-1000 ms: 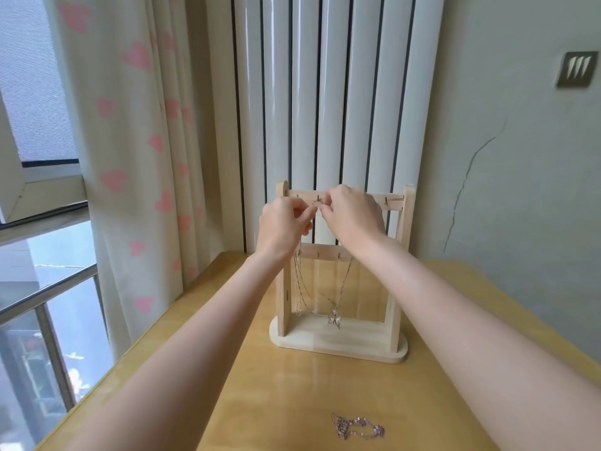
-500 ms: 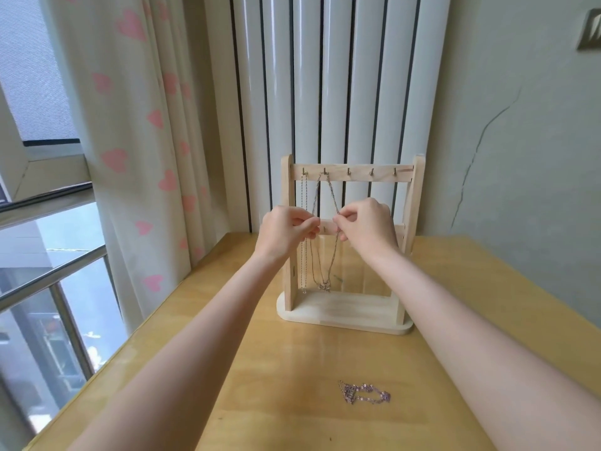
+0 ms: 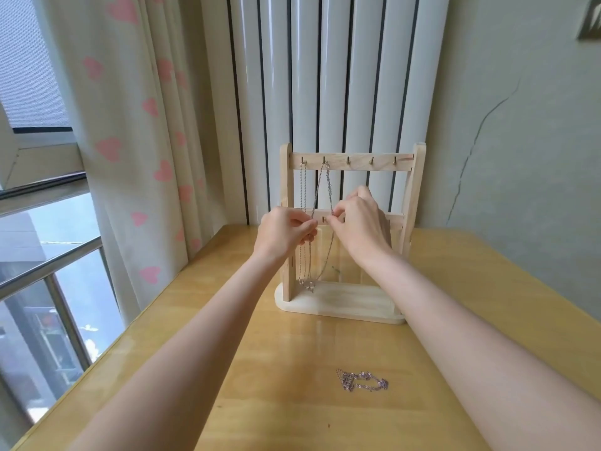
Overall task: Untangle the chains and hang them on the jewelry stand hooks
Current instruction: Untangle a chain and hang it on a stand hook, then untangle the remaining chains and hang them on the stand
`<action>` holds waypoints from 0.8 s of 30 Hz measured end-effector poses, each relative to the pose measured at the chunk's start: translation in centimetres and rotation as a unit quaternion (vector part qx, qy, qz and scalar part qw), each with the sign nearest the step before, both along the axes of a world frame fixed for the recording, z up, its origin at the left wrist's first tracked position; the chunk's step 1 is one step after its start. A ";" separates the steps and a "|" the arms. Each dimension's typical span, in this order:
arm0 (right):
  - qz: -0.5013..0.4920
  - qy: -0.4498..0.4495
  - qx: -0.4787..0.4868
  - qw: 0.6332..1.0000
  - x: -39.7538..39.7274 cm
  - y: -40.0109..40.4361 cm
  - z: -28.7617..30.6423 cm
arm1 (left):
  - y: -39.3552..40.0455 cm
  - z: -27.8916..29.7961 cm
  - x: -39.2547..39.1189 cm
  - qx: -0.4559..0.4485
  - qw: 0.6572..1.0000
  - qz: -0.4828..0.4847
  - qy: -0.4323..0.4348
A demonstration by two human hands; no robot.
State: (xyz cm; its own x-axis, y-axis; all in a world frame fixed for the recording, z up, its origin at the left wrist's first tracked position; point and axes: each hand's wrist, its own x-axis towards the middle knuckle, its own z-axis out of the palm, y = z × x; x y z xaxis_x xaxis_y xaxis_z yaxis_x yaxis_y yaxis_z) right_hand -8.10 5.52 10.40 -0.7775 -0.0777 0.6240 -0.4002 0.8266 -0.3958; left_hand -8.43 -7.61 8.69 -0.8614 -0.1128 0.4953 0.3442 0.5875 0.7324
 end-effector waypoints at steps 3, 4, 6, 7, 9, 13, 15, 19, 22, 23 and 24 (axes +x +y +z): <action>-0.014 -0.012 -0.004 1.000 -0.3 0.2 -0.1 | 0.1 -0.1 -0.1 -0.001 1.000 0.008 0.002; -0.015 -0.018 -0.009 1.000 -0.3 0.3 -0.2 | 0.1 -0.2 -0.1 -0.007 1.000 0.009 0.003; -0.014 -0.026 -0.015 0.999 -0.3 0.4 -0.2 | 0.2 -0.3 -0.2 -0.011 1.000 0.009 0.005; -0.014 -0.027 -0.011 0.999 -0.3 0.4 -0.2 | 0.2 -0.3 -0.1 -0.009 1.000 0.010 0.005; -0.014 -0.032 0.001 0.999 -0.3 0.4 -0.1 | 0.3 -0.4 0.0 -0.007 1.000 0.014 0.002; -0.009 -0.045 0.004 0.999 -0.4 -0.2 -0.2 | 0.2 -0.5 0.3 -0.020 0.999 0.020 -0.028; 0.001 -0.045 -0.009 0.999 0.0 -0.5 -0.2 | -0.1 -0.4 0.6 -0.045 0.997 0.023 -0.058; 0.019 -0.004 -0.049 0.999 1.6 -0.2 -0.2 | -0.6 -0.8 2.0 -0.083 0.994 0.053 -0.036; 0.035 0.016 -0.067 0.997 3.4 1.1 -1.5 | 0.0 -1.8 3.9 -0.119 0.992 0.041 -0.017; 0.042 -0.008 -0.060 0.997 4.1 1.7 -2.2 | 0.5 -2.3 4.7 -0.141 0.990 0.014 -0.024; 0.048 -0.044 -0.046 0.997 4.6 2.2 -3.1 | 1.0 -2.9 5.4 -0.168 0.985 -0.018 -0.035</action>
